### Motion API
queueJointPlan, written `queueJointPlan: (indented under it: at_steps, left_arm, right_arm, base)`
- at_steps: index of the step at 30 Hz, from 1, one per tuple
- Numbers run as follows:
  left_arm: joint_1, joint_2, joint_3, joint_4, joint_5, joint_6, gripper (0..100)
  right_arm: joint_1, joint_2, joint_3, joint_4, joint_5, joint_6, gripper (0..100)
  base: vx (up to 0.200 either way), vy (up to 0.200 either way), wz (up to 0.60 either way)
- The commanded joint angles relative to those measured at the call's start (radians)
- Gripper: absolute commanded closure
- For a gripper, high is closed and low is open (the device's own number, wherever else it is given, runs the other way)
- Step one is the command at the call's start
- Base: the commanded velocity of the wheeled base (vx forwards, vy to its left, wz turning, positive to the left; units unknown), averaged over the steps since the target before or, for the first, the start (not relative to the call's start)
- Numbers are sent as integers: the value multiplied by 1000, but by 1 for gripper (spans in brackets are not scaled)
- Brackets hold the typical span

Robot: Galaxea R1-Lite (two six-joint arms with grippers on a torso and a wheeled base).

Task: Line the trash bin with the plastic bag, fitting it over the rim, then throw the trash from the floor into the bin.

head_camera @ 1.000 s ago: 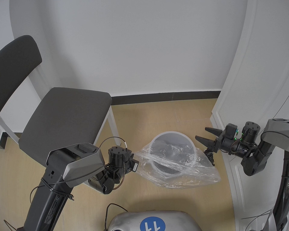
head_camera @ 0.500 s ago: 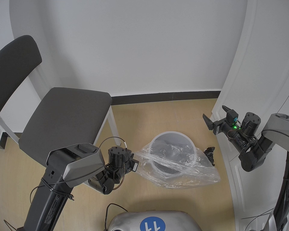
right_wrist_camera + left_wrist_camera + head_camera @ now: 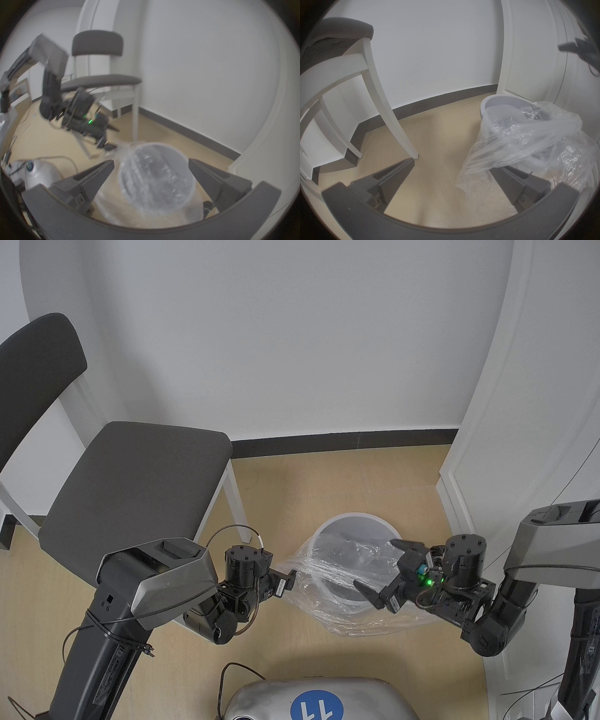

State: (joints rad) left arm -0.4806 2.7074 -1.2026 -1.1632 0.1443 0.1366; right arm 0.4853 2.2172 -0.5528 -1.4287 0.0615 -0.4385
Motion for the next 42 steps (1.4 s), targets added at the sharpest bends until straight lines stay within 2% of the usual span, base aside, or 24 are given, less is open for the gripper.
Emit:
queueJointPlan:
  at_steps: [1, 8, 22, 35, 36, 42]
  left_arm:
    - [-1, -2, 1, 4, 0, 0, 0]
    - [-1, -2, 3, 4, 0, -2, 0]
    - [-1, -2, 3, -1, -2, -2, 0]
    - [-1, 0, 6, -6, -2, -2, 0]
    - [-1, 0, 6, -6, -2, -2, 0]
    - [-3, -2, 8, -7, -2, -2, 0]
  right_arm:
    - [18, 68, 51, 5, 3, -69, 0]
    - [4, 107, 56, 7, 57, -98, 0]
    - [-50, 225, -90, 2, 38, -95, 0]
    - [-54, 294, -150, -22, 35, -94, 0]
    - [-54, 289, -150, -39, 37, -94, 100]
    - [-77, 272, -167, -61, 40, -86, 100]
  base:
    - [0, 0, 0]
    - [0, 0, 0]
    - [0, 0, 0]
    - [0, 0, 0]
    - [0, 0, 0]
    - [0, 0, 0]
